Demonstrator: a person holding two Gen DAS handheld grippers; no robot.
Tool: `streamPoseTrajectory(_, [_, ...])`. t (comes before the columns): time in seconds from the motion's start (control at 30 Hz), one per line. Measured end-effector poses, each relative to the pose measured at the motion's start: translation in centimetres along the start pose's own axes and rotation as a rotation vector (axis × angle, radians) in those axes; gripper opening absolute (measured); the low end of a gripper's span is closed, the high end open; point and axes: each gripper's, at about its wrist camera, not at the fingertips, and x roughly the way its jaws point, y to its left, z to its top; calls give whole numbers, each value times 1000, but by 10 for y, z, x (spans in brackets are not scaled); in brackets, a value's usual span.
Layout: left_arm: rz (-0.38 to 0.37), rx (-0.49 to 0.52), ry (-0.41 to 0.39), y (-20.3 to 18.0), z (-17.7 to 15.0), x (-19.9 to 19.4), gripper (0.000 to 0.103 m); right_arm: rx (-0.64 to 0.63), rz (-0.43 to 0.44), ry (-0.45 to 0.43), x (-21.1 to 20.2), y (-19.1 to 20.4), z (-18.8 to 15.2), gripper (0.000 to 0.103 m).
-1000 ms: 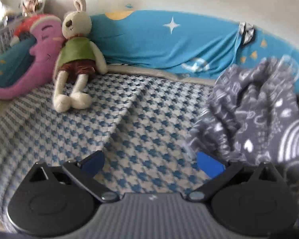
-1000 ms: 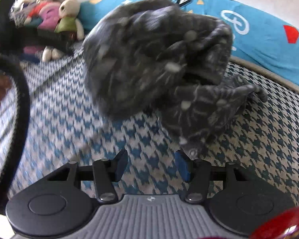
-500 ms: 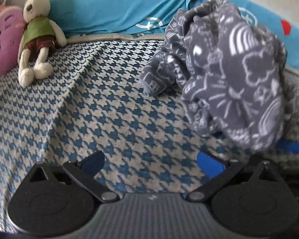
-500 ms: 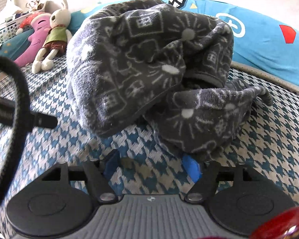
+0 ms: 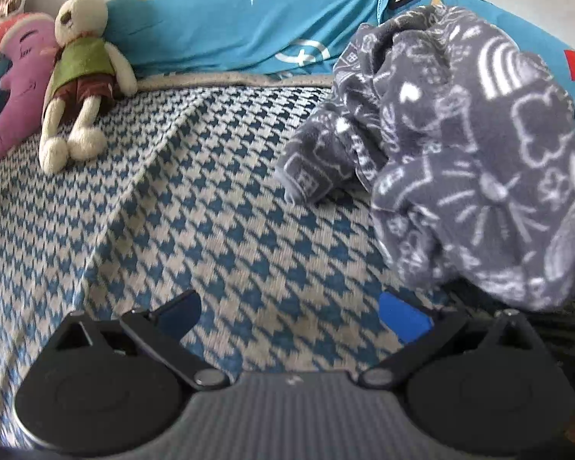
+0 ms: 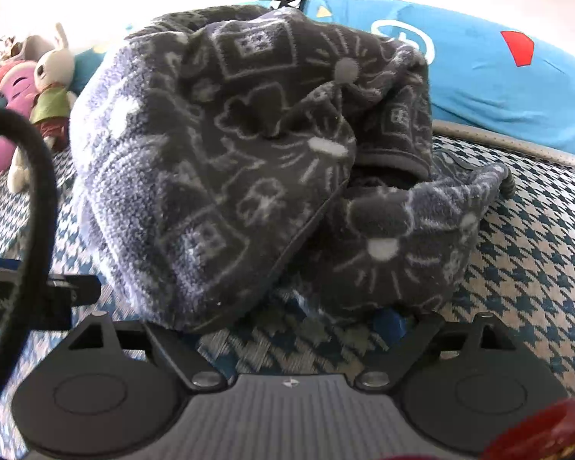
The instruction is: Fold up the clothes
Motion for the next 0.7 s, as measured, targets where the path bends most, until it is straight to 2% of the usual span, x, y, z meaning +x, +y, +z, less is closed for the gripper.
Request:
streamPoseTrajectory(0.17, [-4, 20, 16, -7, 2, 8, 103, -37, -11, -3, -1, -2, -3, 88])
streamPoseTrajectory(0.37, [-56, 70, 8, -9, -12, -10, 103, -115, 36, -18, -16, -11, -16, 89])
streamPoseTrajectory(0.47, [-64, 97, 7, -8, -23, -18, 103, -177, 67, -1, -25, -18, -21, 95])
streamPoseTrajectory(0.6, [-58, 93, -5, 0, -33, -25, 103, -240, 75, -25, -35, -30, -30, 103])
streamPoseTrajectory(0.7, [-53, 60, 13, 6, -42, -25, 103, -227, 100, -17, -35, -42, -28, 103])
